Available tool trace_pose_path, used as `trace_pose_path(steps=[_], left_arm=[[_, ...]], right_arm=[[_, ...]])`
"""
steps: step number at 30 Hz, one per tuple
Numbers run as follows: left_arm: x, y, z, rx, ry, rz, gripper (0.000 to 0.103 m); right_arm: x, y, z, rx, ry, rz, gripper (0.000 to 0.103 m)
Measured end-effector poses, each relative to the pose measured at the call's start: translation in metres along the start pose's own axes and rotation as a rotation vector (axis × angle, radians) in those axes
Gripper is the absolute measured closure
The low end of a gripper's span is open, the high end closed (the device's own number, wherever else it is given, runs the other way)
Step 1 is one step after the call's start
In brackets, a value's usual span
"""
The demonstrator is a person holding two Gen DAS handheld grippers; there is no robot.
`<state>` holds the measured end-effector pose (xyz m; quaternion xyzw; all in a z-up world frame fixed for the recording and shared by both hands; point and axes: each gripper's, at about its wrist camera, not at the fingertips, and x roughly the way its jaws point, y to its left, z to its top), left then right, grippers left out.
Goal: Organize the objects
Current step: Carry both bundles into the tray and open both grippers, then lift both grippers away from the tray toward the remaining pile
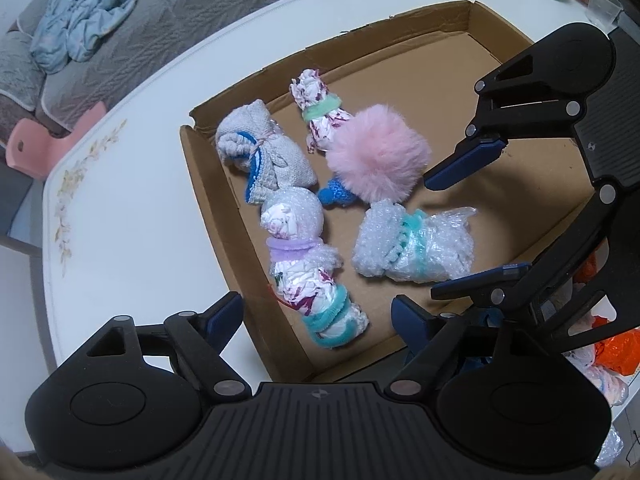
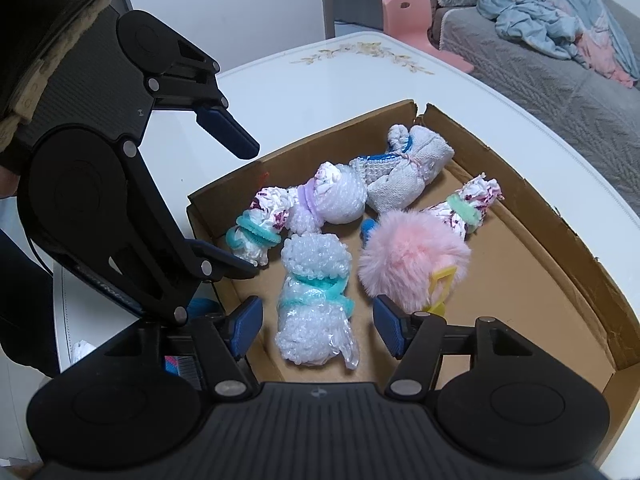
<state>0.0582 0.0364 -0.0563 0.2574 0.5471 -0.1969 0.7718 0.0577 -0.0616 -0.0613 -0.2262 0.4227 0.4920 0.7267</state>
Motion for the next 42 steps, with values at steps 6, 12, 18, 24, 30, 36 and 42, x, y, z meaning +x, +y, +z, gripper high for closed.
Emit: trace_pose_path(steps=[6,12,18,24,30,36,42], left_arm=[[-0.004,-0.002,0.000,0.014,-0.006,-0.007,0.015],[-0.010,0.001,0.001,0.006,-0.017,-0.025,0.008],[-0.033,0.000,0.001,0.024,-0.064,-0.063,0.001],[-0.049,-0.005,-0.013,0.045,-0.072,-0.117,0.001],[-0.081,-0.030,-0.057,0.167,-0.078,-0.240,0.001],[-0.074,-0.089,-0.112,0.372,0.005,-0.269,0.002],[-0.044,-0.118,-0.144,0.567,0.041,-0.216,0.007]], right_arm=[[-0.004,0.001,-0.001,-0.012,0.004,-0.005,0.041],[-0.011,0.001,-0.001,-0.022,-0.007,-0.032,0.031],[-0.039,0.001,-0.006,-0.021,-0.039,-0.050,0.024],[-0.086,0.006,-0.026,0.012,-0.095,-0.082,0.018],[-0.126,0.022,-0.085,0.070,-0.073,-0.085,0.018],[-0.118,0.068,-0.158,-0.053,0.075,-0.045,0.028],[-0.087,0.075,-0.178,-0.178,0.175,-0.060,0.036]])
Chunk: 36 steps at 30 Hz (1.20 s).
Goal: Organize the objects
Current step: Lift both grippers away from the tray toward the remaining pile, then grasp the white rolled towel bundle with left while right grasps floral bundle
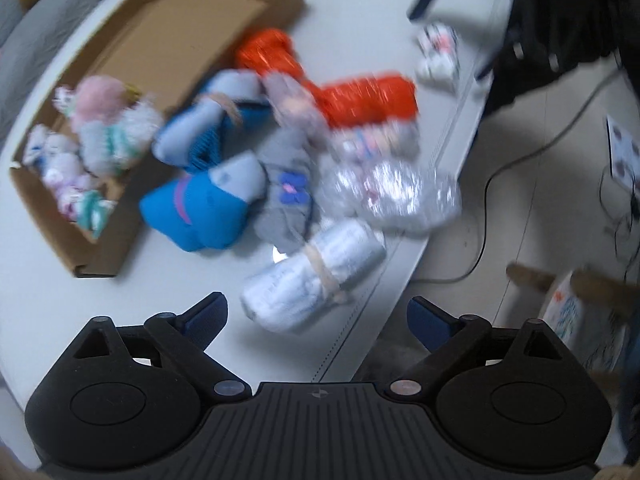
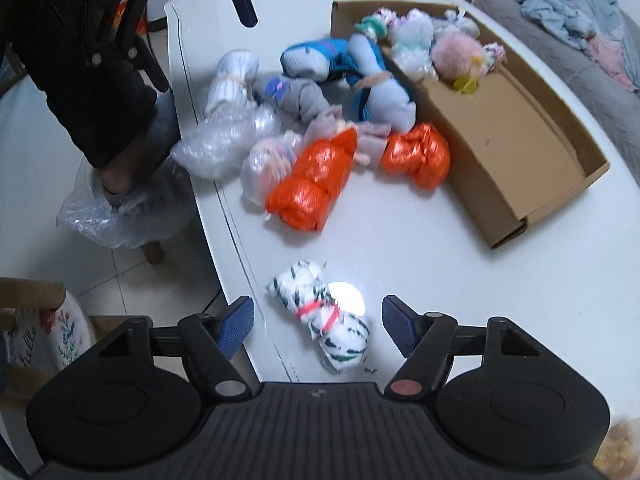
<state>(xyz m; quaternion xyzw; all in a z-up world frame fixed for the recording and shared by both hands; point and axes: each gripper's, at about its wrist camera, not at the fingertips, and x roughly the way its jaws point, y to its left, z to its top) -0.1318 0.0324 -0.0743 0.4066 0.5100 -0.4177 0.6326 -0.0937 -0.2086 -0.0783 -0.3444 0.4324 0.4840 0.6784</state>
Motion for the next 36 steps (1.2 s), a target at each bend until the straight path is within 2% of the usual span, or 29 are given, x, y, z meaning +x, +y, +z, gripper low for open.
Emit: trace_pose_path(steps=[4,6,12,19,23,25,26,27,28,32,36], left_arm=[[0.023,0.000,-0.007,0.005,0.030,0.014,0.015],[0.028,0.002,-0.008,-0.018,0.010,0.049,0.015],[0.019,0.011,-0.007,-0.063,-0.072,0.094,0.015],[0.025,0.006,-0.002,-0.017,-0.087,0.079,0.015],[0.030,0.007,-0.001,-0.037,-0.096,0.058,0.014],[0.029,0.010,-0.003,-0.055,-0.096,0.022,0.023],[0.028,0.011,-0.005,-0.069,-0.095,-0.005,0.027],[0.028,0.014,-0.005,-0.089,-0.091,-0.038,0.037],[0.027,0.015,-0.006,-0.103,-0.081,-0.053,0.043],[0.024,0.015,-0.007,-0.115,-0.044,-0.091,0.048],[0.015,0.020,-0.009,-0.131,-0.044,-0.084,0.048]], right_arm=[[0.013,0.001,0.008,-0.040,0.004,0.006,0.041],[0.019,-0.002,0.010,-0.060,0.007,0.008,0.047],[0.029,-0.009,0.008,-0.060,0.019,0.008,0.051],[0.031,-0.012,0.011,-0.049,0.022,0.030,0.053],[0.024,-0.007,0.005,-0.033,0.027,0.041,0.055],[0.024,-0.007,0.005,-0.027,0.030,0.053,0.060],[0.023,-0.007,0.006,-0.025,0.031,0.061,0.066],[0.023,-0.008,0.006,-0.024,0.032,0.064,0.073],[0.022,-0.008,0.006,-0.021,0.033,0.063,0.076],[0.020,-0.014,0.008,0.015,0.034,0.083,0.079],[0.014,-0.018,0.009,0.055,0.011,0.093,0.079]])
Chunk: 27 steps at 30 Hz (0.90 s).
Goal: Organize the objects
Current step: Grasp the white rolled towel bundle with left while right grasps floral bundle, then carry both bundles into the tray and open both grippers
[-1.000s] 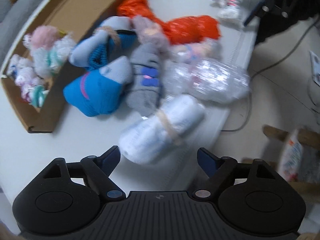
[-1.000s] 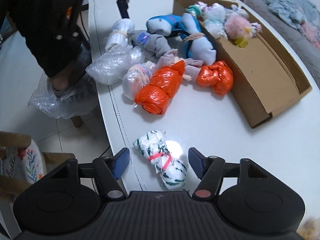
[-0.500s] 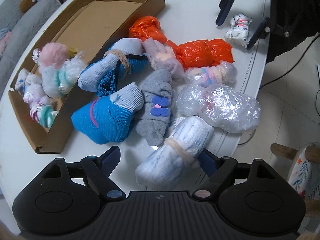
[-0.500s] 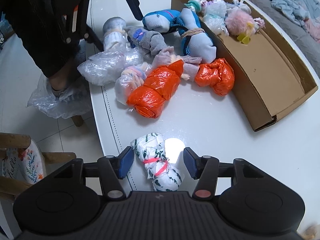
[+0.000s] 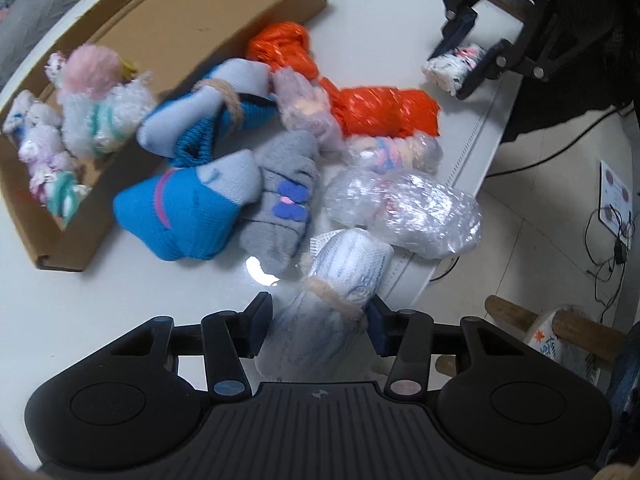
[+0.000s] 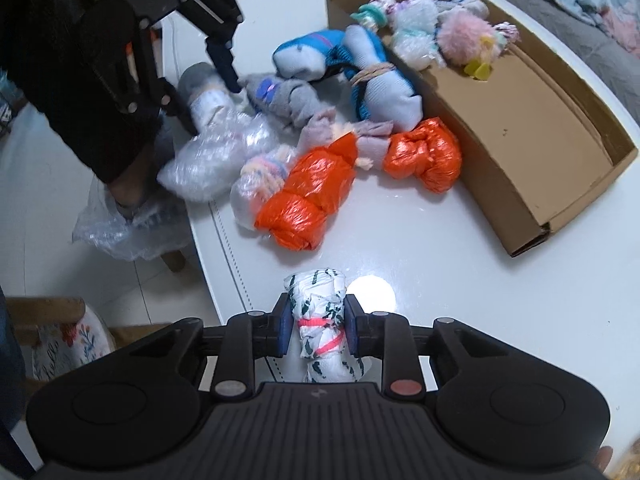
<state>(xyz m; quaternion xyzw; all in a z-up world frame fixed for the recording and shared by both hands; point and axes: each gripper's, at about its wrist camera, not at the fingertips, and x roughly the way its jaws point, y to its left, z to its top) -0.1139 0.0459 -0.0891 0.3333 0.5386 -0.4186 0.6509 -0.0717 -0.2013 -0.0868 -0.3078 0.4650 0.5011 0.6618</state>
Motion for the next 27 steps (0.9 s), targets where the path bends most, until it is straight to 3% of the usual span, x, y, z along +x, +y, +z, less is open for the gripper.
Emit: trace_pose_path(steps=[10,20,27], left_arm=[[-0.022,0.016,-0.001,-0.023,0.001,0.040,0.048],[-0.028,0.017,-0.003,-0.002,0.040,0.017,0.048],[-0.046,0.030,-0.004,-0.055,0.004,0.013,0.050]], right_arm=[[-0.006,-0.012,0.003,0.053,-0.025,-0.026,0.079],[-0.004,-0.014,0.006,0.047,-0.012,-0.041,0.079],[-0.005,-0.014,0.006,0.054,-0.012,-0.038,0.079]])
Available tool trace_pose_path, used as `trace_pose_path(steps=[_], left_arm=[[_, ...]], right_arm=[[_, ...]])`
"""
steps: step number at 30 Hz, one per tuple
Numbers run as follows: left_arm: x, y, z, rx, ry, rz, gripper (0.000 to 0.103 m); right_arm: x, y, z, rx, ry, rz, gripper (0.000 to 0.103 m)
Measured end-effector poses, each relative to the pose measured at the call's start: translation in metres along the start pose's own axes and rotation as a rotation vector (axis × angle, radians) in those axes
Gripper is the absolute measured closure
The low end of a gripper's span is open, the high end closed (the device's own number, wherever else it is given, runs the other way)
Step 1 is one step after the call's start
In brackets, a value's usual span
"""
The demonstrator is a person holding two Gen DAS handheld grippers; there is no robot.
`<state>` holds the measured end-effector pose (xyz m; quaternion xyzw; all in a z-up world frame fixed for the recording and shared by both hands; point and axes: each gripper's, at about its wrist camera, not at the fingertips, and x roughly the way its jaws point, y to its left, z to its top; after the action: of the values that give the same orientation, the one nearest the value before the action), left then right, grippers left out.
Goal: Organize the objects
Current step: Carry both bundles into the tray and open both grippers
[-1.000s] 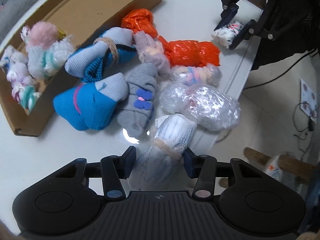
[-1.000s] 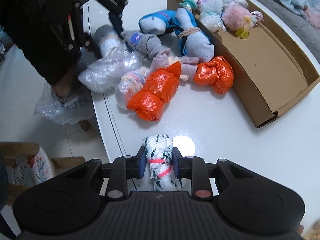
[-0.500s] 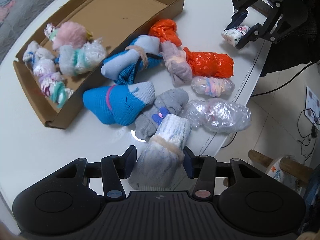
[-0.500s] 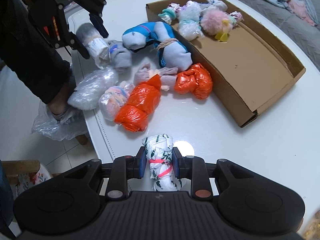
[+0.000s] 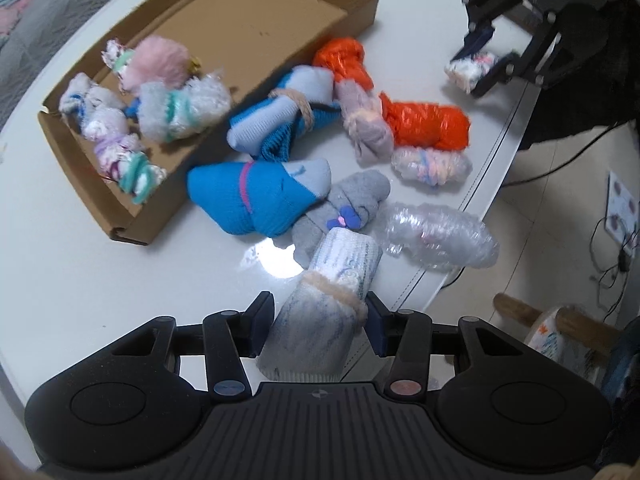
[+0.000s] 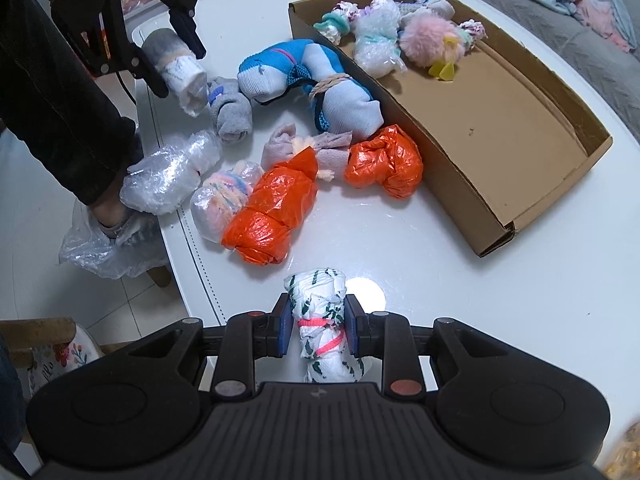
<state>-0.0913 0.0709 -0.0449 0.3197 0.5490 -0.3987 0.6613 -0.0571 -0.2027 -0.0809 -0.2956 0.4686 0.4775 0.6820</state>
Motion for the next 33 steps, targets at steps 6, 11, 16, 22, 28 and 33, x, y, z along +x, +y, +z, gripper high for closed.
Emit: trace_pose_path(steps=[6,11,16,22,28,33], left_arm=[[-0.040,0.016,0.012,-0.083,-0.149,-0.007,0.051],[-0.065,0.037,0.037,-0.192,-0.286,0.024,0.051],[-0.066,0.057,0.093,-0.256,-0.388,0.065,0.051],[-0.034,0.093,0.169,-0.352,-0.434,0.111,0.051],[0.007,0.131,0.207,-0.352,-0.390,0.174,0.051],[0.037,0.147,0.210,-0.368,-0.359,0.183,0.051]], right_arm=[[-0.015,-0.009,0.002,0.047,-0.046,-0.011,0.079],[-0.045,-0.022,0.008,0.096,-0.154,-0.065,0.079],[-0.075,-0.047,0.029,0.143,-0.283,-0.132,0.079],[-0.078,-0.095,0.079,0.124,-0.299,-0.234,0.079],[-0.040,-0.135,0.116,0.111,-0.291,-0.261,0.079],[-0.003,-0.163,0.133,0.105,-0.249,-0.251,0.079]])
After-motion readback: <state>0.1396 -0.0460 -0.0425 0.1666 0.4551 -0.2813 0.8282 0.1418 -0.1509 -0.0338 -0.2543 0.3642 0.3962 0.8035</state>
